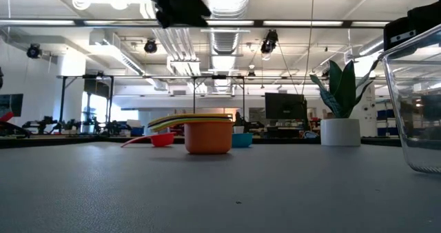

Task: Nest measuring cups in basket
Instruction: Stack the light blue measuring cup on top of the yellow measuring cup

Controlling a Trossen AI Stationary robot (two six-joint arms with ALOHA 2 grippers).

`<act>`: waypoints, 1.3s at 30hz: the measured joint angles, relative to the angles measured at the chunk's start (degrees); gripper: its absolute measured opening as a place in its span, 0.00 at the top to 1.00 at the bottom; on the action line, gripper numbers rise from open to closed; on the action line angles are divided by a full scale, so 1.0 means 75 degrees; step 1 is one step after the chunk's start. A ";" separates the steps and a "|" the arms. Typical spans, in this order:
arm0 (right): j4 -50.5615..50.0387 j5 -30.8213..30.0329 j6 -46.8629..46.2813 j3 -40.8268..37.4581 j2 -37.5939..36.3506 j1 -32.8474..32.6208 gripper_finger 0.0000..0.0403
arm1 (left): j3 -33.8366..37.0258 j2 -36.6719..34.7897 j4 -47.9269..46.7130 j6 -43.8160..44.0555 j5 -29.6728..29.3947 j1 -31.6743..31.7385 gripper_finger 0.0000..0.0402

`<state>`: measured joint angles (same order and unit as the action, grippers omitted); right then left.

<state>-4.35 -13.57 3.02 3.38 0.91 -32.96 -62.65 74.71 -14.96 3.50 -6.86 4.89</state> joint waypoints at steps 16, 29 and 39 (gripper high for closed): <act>0.0127 0.0002 0.0281 0.0000 0.0000 0.0001 0.98 | 0.4041 -0.2436 0.5329 0.0315 0.0426 -0.0201 0.55; 0.0925 -0.2086 0.0998 0.0003 0.0000 -0.0001 0.98 | 0.3733 -0.2399 0.5379 0.0207 -0.0611 0.0179 0.55; 0.1245 -0.3672 0.1385 0.0117 0.0172 0.0066 0.98 | 0.3561 -0.1611 0.5473 0.0468 -0.1161 0.0561 0.55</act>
<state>4.98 -41.12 13.40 4.26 2.20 -32.46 -35.94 62.63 26.09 7.01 -15.57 9.10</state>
